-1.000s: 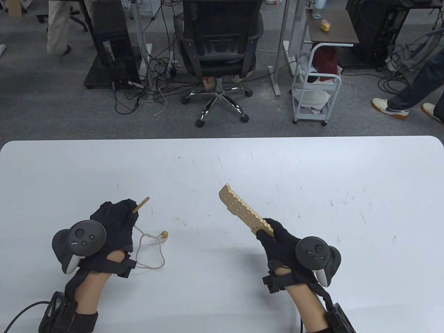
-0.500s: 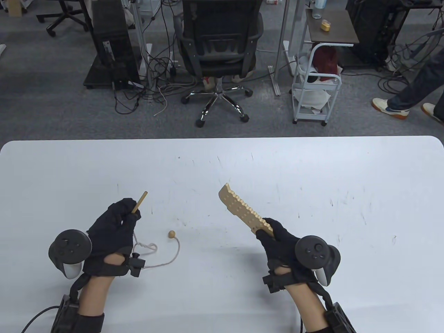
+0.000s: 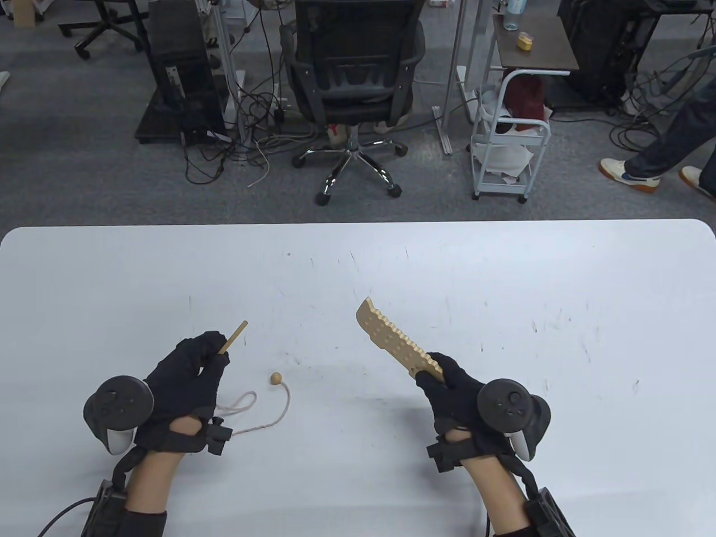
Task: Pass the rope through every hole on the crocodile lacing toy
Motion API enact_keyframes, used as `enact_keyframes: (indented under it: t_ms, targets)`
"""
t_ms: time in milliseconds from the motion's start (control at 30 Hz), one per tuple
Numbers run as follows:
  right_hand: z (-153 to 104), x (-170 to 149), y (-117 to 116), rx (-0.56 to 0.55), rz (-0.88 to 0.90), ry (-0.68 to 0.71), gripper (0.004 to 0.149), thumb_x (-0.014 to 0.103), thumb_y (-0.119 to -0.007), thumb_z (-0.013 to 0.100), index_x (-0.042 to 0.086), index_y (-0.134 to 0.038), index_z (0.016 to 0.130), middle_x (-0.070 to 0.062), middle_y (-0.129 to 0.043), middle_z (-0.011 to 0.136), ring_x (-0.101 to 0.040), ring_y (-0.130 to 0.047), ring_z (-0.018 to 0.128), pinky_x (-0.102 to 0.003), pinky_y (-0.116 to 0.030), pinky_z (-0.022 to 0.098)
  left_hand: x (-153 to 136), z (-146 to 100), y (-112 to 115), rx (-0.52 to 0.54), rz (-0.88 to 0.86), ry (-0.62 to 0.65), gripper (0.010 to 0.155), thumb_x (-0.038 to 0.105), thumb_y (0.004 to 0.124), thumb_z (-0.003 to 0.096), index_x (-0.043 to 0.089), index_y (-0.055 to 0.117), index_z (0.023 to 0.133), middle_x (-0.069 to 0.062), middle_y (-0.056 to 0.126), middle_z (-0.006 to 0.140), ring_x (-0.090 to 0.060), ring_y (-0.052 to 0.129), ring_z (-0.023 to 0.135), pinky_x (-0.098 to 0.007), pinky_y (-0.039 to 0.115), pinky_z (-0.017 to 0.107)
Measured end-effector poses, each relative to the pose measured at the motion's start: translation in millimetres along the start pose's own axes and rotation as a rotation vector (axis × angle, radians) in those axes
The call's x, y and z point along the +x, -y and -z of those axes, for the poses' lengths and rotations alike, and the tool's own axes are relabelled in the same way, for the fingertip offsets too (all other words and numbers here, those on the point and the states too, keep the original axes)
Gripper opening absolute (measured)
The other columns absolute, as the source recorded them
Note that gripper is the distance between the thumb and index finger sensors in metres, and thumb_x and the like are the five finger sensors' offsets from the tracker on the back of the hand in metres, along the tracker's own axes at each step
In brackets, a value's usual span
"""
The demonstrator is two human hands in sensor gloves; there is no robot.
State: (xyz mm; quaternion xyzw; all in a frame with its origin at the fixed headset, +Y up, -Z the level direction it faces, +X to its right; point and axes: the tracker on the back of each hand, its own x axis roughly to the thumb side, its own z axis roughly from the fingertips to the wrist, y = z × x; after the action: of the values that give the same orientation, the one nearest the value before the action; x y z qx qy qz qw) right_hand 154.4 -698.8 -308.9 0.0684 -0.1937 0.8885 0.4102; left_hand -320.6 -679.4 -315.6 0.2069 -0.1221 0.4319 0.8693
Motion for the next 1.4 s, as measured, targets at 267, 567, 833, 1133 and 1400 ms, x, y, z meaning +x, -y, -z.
enact_keyframes:
  t_ms: [267,567,833,1133,1400]
  targets:
    - [-0.3,-0.3,-0.7,0.009,0.007,0.002,0.045,0.042,-0.088,0.042,0.022,-0.083,0.081,-0.006,-0.103,0.066,-0.023,-0.11,0.044,-0.048,-0.086,0.041,4.0,-1.7,13.1,-0.054,0.035,0.026,0.049,0.036,0.089,0.041,0.028,0.08,0.089,0.0,0.1,0.067,-0.027,0.1,0.068,-0.056,0.061,0.075]
    - [-2.6,3.0,-6.7,0.05,0.022,0.018,0.045,0.042,-0.086,0.042,0.018,-0.082,0.08,-0.007,-0.104,0.063,-0.022,-0.111,0.041,-0.047,-0.086,0.04,12.4,-3.9,28.1,-0.121,0.062,0.062,0.047,0.036,0.09,0.0407,0.03,0.083,0.087,0.001,0.101,0.066,-0.027,0.101,0.067,-0.056,0.061,0.075]
    - [-6.9,12.0,-15.3,0.114,0.044,0.065,0.046,0.042,-0.084,0.043,0.015,-0.082,0.08,-0.007,-0.104,0.061,-0.021,-0.111,0.039,-0.047,-0.087,0.04,21.7,-6.4,38.0,-0.17,0.076,0.098,0.046,0.036,0.091,0.0404,0.03,0.084,0.085,0.002,0.102,0.065,-0.027,0.102,0.066,-0.055,0.061,0.075]
    - [-12.4,22.4,-28.1,0.19,0.03,0.124,0.046,0.043,-0.085,0.042,0.014,-0.083,0.078,-0.007,-0.105,0.058,-0.02,-0.112,0.037,-0.046,-0.087,0.039,29.5,-9.5,51.1,-0.239,0.082,0.127,0.045,0.036,0.092,0.0405,0.03,0.085,0.085,0.002,0.103,0.064,-0.026,0.102,0.065,-0.055,0.061,0.075]
    - [-16.1,27.6,-37.2,0.237,0.017,0.156,0.046,0.043,-0.085,0.042,0.015,-0.084,0.078,-0.007,-0.106,0.058,-0.021,-0.112,0.037,-0.047,-0.087,0.039,34.1,-11.2,60.6,-0.306,0.077,0.14,0.045,0.036,0.093,0.04,0.03,0.085,0.084,0.001,0.104,0.063,-0.026,0.103,0.064,-0.055,0.062,0.075]
